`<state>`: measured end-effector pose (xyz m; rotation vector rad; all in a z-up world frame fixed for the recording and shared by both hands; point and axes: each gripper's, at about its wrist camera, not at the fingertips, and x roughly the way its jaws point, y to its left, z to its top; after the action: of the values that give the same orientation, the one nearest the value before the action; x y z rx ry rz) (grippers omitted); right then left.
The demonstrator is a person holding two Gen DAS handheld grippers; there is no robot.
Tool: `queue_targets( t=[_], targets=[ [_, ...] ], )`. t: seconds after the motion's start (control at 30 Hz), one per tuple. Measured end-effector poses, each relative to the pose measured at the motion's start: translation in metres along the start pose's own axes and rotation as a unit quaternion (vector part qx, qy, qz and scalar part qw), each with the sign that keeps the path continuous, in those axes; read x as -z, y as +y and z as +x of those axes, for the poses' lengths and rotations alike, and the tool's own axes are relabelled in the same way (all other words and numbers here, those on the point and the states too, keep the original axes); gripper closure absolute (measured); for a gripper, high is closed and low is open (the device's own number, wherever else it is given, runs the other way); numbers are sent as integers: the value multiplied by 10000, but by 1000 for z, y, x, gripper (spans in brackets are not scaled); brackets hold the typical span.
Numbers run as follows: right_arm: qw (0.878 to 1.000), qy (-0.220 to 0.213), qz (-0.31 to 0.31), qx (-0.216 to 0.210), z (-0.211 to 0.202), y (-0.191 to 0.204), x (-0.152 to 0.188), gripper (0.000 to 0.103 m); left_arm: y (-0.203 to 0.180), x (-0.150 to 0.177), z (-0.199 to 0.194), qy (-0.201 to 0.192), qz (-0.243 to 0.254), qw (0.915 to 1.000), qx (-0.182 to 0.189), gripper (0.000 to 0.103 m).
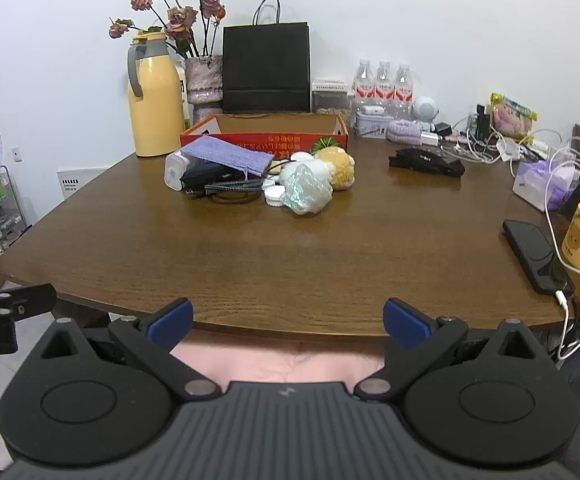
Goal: Organize objects
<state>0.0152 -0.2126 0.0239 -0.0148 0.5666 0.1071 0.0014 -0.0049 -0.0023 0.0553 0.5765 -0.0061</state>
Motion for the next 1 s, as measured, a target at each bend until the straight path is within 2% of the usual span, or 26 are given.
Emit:
queue_targets(
  t=[1.0],
  targets=[
    [10000, 1, 73, -56, 0, -1, -3, 0, 0, 1, 0, -40, 15, 10000, -27, 0]
  ],
)
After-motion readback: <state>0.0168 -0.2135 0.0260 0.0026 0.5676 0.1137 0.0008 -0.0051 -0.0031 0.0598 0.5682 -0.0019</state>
